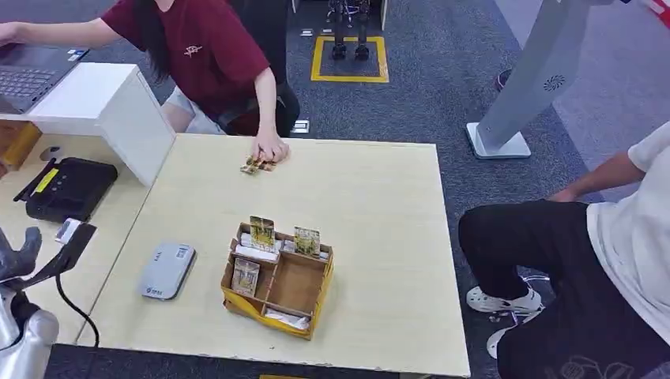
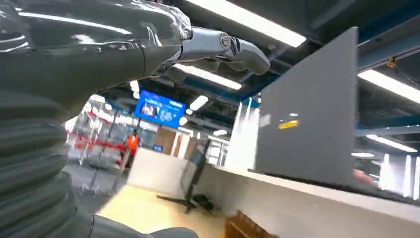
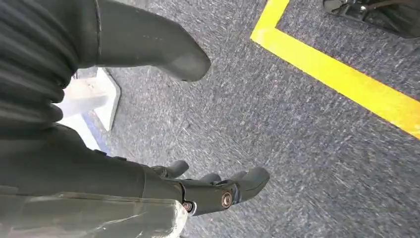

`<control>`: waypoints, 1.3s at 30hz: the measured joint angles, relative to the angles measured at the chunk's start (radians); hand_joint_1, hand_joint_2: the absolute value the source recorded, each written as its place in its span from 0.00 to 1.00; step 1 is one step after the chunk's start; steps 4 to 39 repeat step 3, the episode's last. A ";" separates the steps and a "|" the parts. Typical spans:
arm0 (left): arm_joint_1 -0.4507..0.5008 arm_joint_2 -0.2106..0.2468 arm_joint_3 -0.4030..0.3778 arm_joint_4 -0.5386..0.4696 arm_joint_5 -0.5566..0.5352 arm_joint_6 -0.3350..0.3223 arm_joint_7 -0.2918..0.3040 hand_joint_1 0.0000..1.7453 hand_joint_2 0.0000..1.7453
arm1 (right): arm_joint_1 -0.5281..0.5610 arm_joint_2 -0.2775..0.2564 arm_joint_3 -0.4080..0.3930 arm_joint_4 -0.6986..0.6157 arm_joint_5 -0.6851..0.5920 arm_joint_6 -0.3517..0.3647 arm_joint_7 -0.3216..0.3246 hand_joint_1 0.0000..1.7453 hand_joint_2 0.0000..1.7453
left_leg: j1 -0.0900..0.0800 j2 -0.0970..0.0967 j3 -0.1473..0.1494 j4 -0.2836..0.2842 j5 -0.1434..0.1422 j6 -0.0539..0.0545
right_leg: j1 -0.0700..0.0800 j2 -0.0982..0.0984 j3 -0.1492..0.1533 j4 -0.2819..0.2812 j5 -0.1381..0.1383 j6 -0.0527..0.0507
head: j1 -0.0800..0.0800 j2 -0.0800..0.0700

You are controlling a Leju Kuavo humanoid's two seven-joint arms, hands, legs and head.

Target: Pass the card to the sensor for recognition and then transmit it.

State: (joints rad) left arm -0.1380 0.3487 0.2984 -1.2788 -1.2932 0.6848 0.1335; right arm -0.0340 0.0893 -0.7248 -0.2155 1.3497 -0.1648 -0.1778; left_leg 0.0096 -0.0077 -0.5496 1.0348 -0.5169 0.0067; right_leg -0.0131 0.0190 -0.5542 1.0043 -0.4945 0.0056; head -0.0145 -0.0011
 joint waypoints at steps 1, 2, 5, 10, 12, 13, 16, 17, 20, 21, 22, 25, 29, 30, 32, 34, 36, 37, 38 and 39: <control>0.031 0.005 0.040 -0.016 0.011 0.000 -0.010 0.00 1.00 | 0.003 -0.001 -0.004 0.000 0.000 0.000 0.003 0.00 1.00 | 0.000 0.000 0.000 0.000 0.000 0.000 | 0.000 0.000 0.000 0.000 0.000 0.000 | 0.001 0.000; 0.057 0.010 0.073 -0.024 0.021 0.000 -0.020 0.00 1.00 | 0.005 -0.002 -0.007 0.000 0.000 0.000 0.005 0.00 1.00 | 0.000 0.000 0.000 0.000 0.000 0.000 | 0.000 0.000 -0.001 0.000 -0.001 0.000 | 0.000 0.000; 0.082 0.018 0.112 -0.031 0.029 0.000 -0.030 0.00 1.00 | 0.007 -0.002 -0.011 0.000 0.000 0.000 0.008 0.00 1.00 | 0.000 0.000 -0.001 0.000 0.000 0.000 | 0.000 0.000 -0.001 0.000 -0.001 0.000 | 0.001 0.000; 0.082 0.018 0.112 -0.031 0.029 0.000 -0.030 0.00 1.00 | 0.007 -0.002 -0.011 0.000 0.000 0.000 0.008 0.00 1.00 | 0.000 0.000 -0.001 0.000 0.000 0.000 | 0.000 0.000 -0.001 0.000 -0.001 0.000 | 0.001 0.000; 0.082 0.018 0.112 -0.031 0.029 0.000 -0.030 0.00 1.00 | 0.007 -0.002 -0.011 0.000 0.000 0.000 0.008 0.00 1.00 | 0.000 0.000 -0.001 0.000 0.000 0.000 | 0.000 0.000 -0.001 0.000 -0.001 0.000 | 0.001 0.000; 0.082 0.018 0.112 -0.031 0.029 0.000 -0.030 0.00 1.00 | 0.007 -0.002 -0.011 0.000 0.000 0.000 0.008 0.00 1.00 | 0.000 0.000 -0.001 0.000 0.000 0.000 | 0.000 0.000 -0.001 0.000 -0.001 0.000 | 0.001 0.000; 0.082 0.018 0.112 -0.031 0.029 0.000 -0.030 0.00 1.00 | 0.007 -0.002 -0.011 0.000 0.000 0.000 0.008 0.00 1.00 | 0.000 0.000 -0.001 0.000 0.000 0.000 | 0.000 0.000 -0.001 0.000 -0.001 0.000 | 0.001 0.000; 0.082 0.018 0.112 -0.031 0.029 0.000 -0.030 0.00 1.00 | 0.007 -0.002 -0.011 0.000 0.000 0.000 0.008 0.00 1.00 | 0.000 0.000 -0.001 0.000 0.000 0.000 | 0.000 0.000 -0.001 0.000 -0.001 0.000 | 0.001 0.000; 0.082 0.018 0.112 -0.031 0.029 0.000 -0.030 0.00 1.00 | 0.007 -0.002 -0.011 0.000 0.000 0.000 0.008 0.00 1.00 | 0.000 0.000 -0.001 0.000 0.000 0.000 | 0.000 0.000 -0.001 0.000 -0.001 0.000 | 0.001 0.000; 0.082 0.018 0.112 -0.031 0.029 0.000 -0.030 0.00 1.00 | 0.007 -0.002 -0.011 0.000 0.000 0.000 0.008 0.00 1.00 | 0.000 0.000 -0.001 0.000 0.000 0.000 | 0.000 0.000 -0.001 0.000 -0.001 0.000 | 0.001 0.000; 0.082 0.018 0.112 -0.031 0.029 0.000 -0.030 0.00 1.00 | 0.007 -0.002 -0.011 0.000 0.000 0.000 0.008 0.00 1.00 | 0.000 0.000 -0.001 0.000 0.000 0.000 | 0.000 0.000 -0.001 0.000 -0.001 0.000 | 0.001 0.000; 0.082 0.018 0.112 -0.031 0.029 0.000 -0.030 0.00 1.00 | 0.007 -0.002 -0.011 0.000 0.000 0.000 0.008 0.00 1.00 | 0.000 0.000 -0.001 0.000 0.000 0.000 | 0.000 0.000 -0.001 0.000 -0.001 0.000 | 0.001 0.000; 0.082 0.018 0.112 -0.031 0.029 0.000 -0.030 0.00 1.00 | 0.007 -0.002 -0.011 0.000 0.000 0.000 0.008 0.00 1.00 | 0.000 0.000 -0.001 0.000 0.000 0.000 | 0.000 0.000 -0.001 0.000 -0.001 0.000 | 0.001 0.000; 0.082 0.018 0.112 -0.031 0.029 0.000 -0.030 0.00 1.00 | 0.007 -0.002 -0.011 0.000 0.000 0.000 0.008 0.00 1.00 | 0.000 0.000 -0.001 0.000 0.000 0.000 | 0.000 0.000 -0.001 0.000 -0.001 0.000 | 0.001 0.000; 0.082 0.018 0.112 -0.031 0.029 0.000 -0.030 0.00 1.00 | 0.007 -0.002 -0.011 0.000 0.000 0.000 0.008 0.00 1.00 | 0.000 0.000 -0.001 0.000 0.000 0.000 | 0.000 0.000 -0.001 0.000 -0.001 0.000 | 0.001 0.000; 0.082 0.018 0.112 -0.031 0.029 0.000 -0.030 0.00 1.00 | 0.007 -0.002 -0.011 0.000 0.000 0.000 0.008 0.00 1.00 | 0.000 0.000 -0.001 0.000 0.000 0.000 | 0.000 0.000 -0.001 0.000 -0.001 0.000 | 0.001 0.000; 0.082 0.018 0.112 -0.031 0.029 0.000 -0.030 0.00 1.00 | 0.007 -0.002 -0.011 0.000 0.000 0.000 0.008 0.00 1.00 | 0.000 0.000 -0.001 0.000 0.000 0.000 | 0.000 0.000 -0.001 0.000 -0.001 0.000 | 0.001 0.000; 0.082 0.018 0.112 -0.031 0.029 0.000 -0.030 0.00 1.00 | 0.007 -0.002 -0.011 0.000 0.000 0.000 0.008 0.00 1.00 | 0.000 0.000 -0.001 0.000 0.000 0.000 | 0.000 0.000 -0.001 0.000 -0.001 0.000 | 0.001 0.000; 0.082 0.018 0.112 -0.031 0.029 0.000 -0.030 0.00 1.00 | 0.007 -0.002 -0.011 0.000 0.000 0.000 0.008 0.00 1.00 | 0.000 0.000 -0.001 0.000 0.000 0.000 | 0.000 0.000 -0.001 0.000 -0.001 0.000 | 0.001 0.000; 0.082 0.018 0.112 -0.031 0.029 0.000 -0.030 0.00 1.00 | 0.007 -0.002 -0.011 0.000 0.000 0.000 0.008 0.00 1.00 | 0.000 0.000 -0.001 0.000 0.000 0.000 | 0.000 0.000 -0.001 0.000 -0.001 0.000 | 0.001 0.000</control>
